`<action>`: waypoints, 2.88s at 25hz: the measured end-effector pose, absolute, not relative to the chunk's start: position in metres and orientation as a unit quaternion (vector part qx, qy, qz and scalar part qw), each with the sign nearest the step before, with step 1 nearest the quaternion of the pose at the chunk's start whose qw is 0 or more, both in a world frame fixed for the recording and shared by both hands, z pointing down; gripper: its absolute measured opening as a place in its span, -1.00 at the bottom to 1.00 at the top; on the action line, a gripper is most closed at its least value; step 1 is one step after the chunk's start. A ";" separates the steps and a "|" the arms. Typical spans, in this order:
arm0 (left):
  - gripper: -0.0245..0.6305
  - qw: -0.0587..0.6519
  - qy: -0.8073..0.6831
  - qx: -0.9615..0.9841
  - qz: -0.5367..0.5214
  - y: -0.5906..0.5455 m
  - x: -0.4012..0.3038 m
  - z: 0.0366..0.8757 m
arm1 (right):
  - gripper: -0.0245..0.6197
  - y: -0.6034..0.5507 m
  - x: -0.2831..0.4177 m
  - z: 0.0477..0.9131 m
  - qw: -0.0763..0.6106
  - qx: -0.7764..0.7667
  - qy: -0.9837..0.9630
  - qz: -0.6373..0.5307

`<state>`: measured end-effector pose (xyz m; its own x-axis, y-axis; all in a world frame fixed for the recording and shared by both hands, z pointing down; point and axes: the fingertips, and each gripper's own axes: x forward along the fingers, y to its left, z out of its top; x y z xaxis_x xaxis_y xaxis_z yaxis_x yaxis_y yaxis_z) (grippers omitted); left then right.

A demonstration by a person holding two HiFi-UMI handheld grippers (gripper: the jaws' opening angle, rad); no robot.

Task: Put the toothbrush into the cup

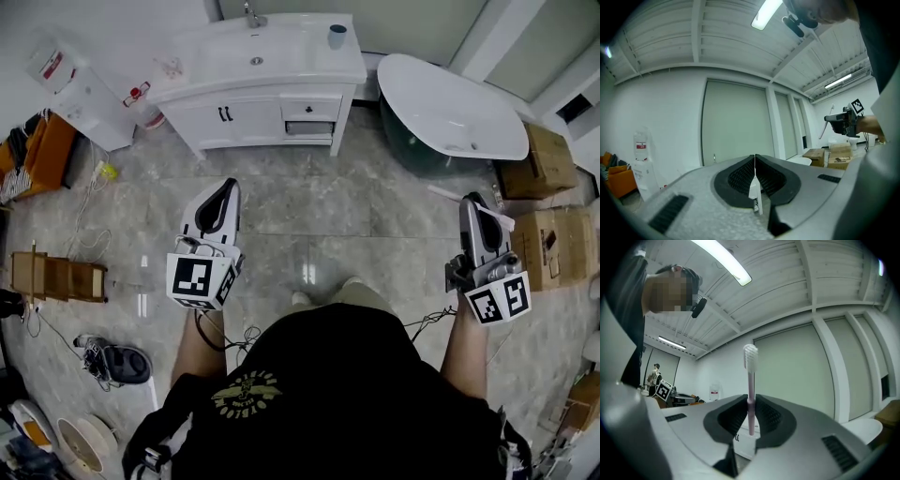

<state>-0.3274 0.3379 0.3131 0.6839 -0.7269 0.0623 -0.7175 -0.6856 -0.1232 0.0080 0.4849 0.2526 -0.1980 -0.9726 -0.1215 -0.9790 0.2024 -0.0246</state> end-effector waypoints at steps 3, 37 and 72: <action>-0.88 0.051 0.406 -0.912 -0.042 0.341 -0.343 0.302 | -0.76 0.491 0.007 0.255 0.060 -0.635 0.770 0.017; -0.88 0.037 0.436 -0.897 -0.065 0.311 -0.361 0.322 | -0.76 0.428 -0.004 0.278 0.065 -0.603 0.795 -0.021; -0.88 0.056 0.435 -0.895 -0.076 0.156 -0.219 0.303 | -0.76 0.274 0.125 0.274 0.095 -0.588 0.803 -0.022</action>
<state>-0.2188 0.1555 0.3033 0.6098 -0.7877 0.0872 -0.7707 -0.6151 -0.1665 0.1255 0.2738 0.2744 -0.2900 -0.9487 -0.1263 -0.9404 0.3069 -0.1462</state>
